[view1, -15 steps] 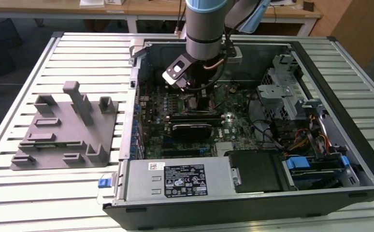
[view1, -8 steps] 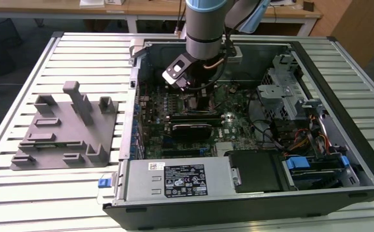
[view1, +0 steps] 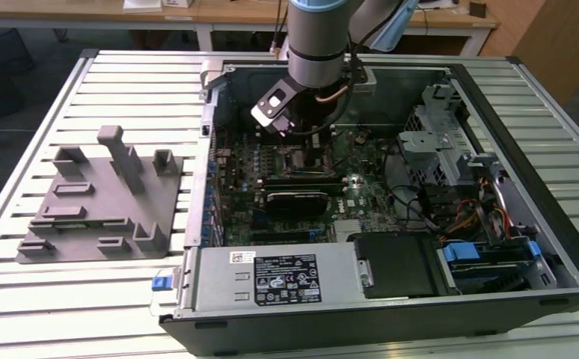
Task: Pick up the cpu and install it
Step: 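Place the cpu into insertion slot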
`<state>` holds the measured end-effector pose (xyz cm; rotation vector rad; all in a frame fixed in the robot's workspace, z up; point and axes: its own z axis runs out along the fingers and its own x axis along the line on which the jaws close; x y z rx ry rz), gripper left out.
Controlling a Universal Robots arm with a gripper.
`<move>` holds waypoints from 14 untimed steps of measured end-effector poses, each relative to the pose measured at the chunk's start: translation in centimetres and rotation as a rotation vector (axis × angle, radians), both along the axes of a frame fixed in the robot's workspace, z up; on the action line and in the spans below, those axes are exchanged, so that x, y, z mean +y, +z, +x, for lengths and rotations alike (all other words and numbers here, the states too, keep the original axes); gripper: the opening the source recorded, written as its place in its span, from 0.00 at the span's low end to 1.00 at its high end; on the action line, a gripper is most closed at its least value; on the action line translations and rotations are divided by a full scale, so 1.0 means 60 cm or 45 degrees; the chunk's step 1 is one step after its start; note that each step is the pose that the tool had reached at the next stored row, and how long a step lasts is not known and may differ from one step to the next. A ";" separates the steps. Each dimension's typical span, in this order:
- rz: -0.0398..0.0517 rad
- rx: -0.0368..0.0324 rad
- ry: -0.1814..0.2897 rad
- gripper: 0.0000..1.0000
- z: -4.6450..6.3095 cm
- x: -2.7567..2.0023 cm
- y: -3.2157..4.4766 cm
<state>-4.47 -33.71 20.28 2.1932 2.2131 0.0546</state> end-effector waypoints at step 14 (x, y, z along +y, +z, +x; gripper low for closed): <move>-0.001 0.0001 0.000 0.20 0.000 -0.0001 0.021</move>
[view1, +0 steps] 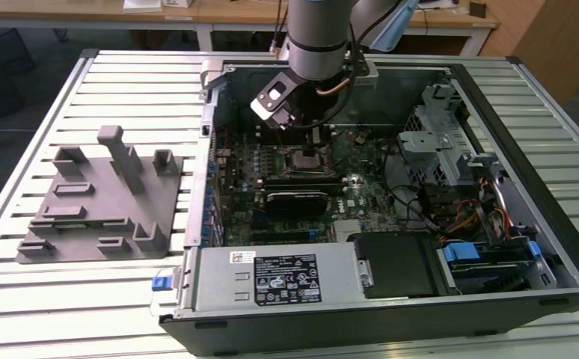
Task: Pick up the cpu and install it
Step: 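Place the cpu into insertion slot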
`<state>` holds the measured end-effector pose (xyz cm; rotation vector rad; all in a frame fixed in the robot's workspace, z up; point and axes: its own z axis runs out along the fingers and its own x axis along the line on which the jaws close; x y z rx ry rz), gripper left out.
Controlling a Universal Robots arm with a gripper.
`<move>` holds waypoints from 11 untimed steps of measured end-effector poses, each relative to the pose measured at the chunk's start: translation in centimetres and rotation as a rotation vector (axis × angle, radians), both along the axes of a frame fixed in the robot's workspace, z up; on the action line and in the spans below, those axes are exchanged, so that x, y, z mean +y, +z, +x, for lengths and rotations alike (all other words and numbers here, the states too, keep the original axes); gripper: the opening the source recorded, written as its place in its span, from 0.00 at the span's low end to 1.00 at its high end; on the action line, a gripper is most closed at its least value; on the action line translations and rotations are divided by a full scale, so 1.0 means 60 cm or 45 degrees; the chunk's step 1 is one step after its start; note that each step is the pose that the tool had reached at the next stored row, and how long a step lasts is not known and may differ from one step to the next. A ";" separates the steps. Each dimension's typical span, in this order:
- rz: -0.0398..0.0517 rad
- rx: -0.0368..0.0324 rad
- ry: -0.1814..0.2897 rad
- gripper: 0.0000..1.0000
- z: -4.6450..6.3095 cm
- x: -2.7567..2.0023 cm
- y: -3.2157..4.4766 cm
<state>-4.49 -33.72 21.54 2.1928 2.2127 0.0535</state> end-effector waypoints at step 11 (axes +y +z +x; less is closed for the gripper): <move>0.000 0.0000 0.000 0.11 0.000 0.0000 0.005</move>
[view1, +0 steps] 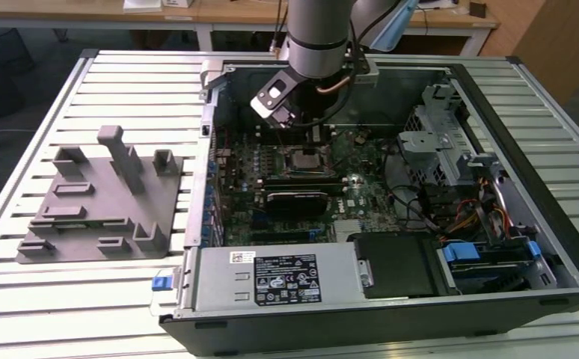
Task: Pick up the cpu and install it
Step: 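Place the cpu into insertion slot, then close the cpu cover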
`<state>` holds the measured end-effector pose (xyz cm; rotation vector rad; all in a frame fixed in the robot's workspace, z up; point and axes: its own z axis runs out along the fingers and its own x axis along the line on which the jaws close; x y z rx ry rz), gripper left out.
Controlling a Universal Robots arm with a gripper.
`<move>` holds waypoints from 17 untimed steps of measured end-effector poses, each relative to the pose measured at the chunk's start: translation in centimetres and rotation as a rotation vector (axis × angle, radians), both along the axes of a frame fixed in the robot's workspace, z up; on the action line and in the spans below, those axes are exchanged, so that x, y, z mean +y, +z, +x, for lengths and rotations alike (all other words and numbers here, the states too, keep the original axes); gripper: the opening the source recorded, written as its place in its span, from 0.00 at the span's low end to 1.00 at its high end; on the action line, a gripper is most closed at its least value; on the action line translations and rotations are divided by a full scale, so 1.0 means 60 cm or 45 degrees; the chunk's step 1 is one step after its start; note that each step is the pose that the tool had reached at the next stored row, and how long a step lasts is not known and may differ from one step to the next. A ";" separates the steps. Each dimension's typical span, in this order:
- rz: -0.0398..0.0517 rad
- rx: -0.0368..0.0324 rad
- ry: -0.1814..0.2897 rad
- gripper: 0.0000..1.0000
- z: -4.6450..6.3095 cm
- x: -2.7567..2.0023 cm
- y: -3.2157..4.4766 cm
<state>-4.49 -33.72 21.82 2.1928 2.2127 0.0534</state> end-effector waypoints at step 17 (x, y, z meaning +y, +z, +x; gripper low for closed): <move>-0.006 -0.0001 0.000 0.11 0.000 0.0000 0.033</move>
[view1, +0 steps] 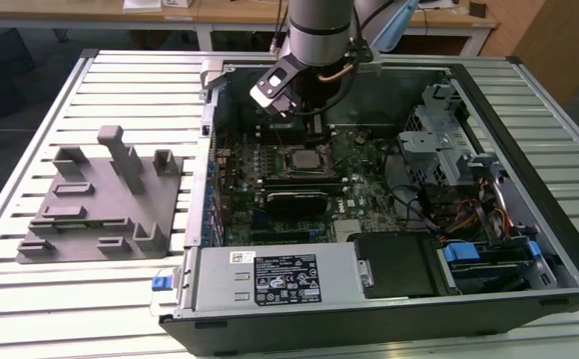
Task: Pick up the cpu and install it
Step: 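Close the cpu cover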
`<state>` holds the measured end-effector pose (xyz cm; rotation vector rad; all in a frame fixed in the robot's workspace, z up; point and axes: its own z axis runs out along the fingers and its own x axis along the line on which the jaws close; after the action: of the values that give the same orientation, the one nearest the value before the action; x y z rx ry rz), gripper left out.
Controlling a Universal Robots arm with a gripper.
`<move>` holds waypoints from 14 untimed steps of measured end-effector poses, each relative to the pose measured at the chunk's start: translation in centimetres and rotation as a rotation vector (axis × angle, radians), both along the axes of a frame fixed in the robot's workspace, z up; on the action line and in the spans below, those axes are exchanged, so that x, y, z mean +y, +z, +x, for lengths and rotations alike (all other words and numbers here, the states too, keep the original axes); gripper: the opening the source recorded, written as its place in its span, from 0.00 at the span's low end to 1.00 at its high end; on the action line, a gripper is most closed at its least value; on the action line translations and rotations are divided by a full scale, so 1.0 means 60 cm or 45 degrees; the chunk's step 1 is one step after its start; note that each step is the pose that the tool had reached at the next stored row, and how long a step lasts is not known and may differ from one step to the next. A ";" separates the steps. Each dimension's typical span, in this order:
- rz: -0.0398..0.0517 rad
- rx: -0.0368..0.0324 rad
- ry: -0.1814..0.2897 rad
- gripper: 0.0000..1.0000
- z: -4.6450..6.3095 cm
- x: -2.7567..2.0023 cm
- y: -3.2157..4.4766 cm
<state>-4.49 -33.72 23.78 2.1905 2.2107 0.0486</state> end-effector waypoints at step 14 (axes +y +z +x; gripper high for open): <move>-0.005 0.0000 0.000 0.11 0.000 -0.0133 0.036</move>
<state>-4.49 -34.52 25.92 2.1887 2.2087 0.0442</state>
